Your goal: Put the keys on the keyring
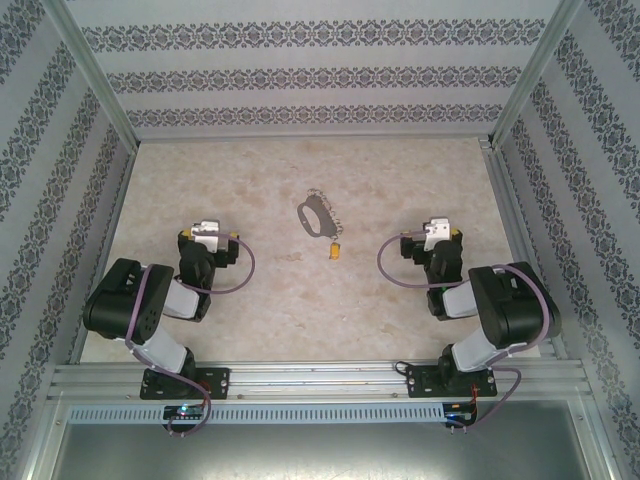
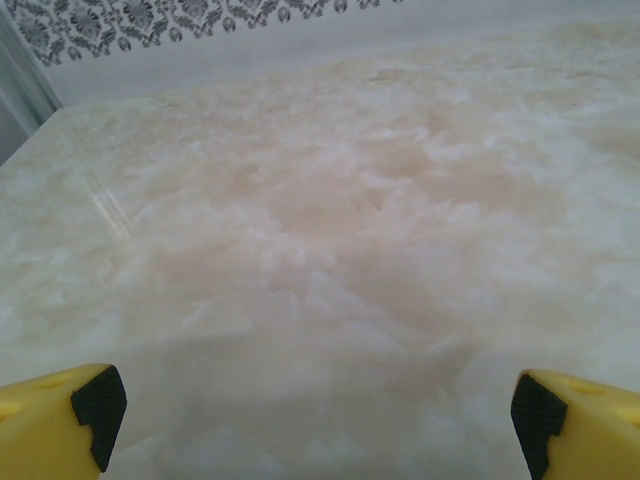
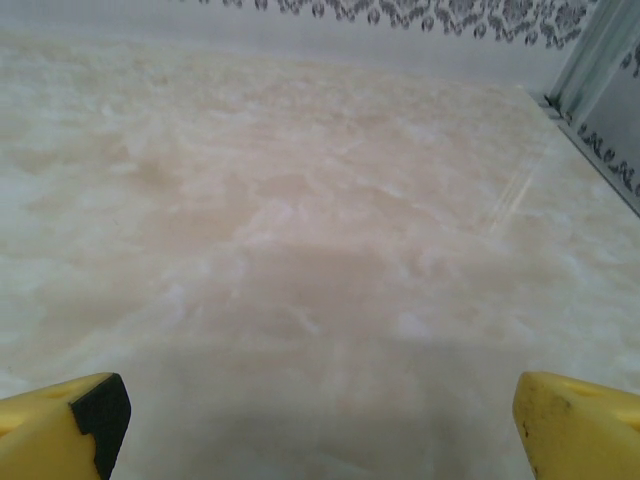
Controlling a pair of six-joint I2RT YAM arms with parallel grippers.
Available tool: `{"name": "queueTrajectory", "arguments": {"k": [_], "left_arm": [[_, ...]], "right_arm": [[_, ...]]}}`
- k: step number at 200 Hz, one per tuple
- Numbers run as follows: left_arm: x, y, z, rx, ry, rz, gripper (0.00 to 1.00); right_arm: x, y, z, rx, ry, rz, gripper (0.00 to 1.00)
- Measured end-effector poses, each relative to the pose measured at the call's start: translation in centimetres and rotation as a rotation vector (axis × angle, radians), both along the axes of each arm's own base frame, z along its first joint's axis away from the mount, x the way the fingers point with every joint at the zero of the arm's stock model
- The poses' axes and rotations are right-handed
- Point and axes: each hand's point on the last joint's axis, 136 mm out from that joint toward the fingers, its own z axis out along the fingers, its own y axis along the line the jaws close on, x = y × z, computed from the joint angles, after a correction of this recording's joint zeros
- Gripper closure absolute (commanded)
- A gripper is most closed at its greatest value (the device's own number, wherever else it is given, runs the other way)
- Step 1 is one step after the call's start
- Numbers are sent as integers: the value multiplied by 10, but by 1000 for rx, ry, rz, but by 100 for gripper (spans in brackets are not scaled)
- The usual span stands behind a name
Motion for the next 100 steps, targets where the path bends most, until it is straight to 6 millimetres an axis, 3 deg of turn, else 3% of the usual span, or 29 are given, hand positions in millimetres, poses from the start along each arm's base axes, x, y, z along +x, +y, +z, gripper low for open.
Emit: {"name": "queueTrajectory", "arguments": {"k": [46, 73, 100], "left_arm": [[16, 4, 6, -24, 7, -3, 0], [35, 21, 18, -76, 7, 21, 0], [34, 21, 12, -104, 38, 12, 0]], "right_arm": [[32, -19, 26, 89, -31, -26, 2], [30, -17, 18, 109, 4, -17, 2], [29, -16, 14, 112, 23, -10, 2]]}}
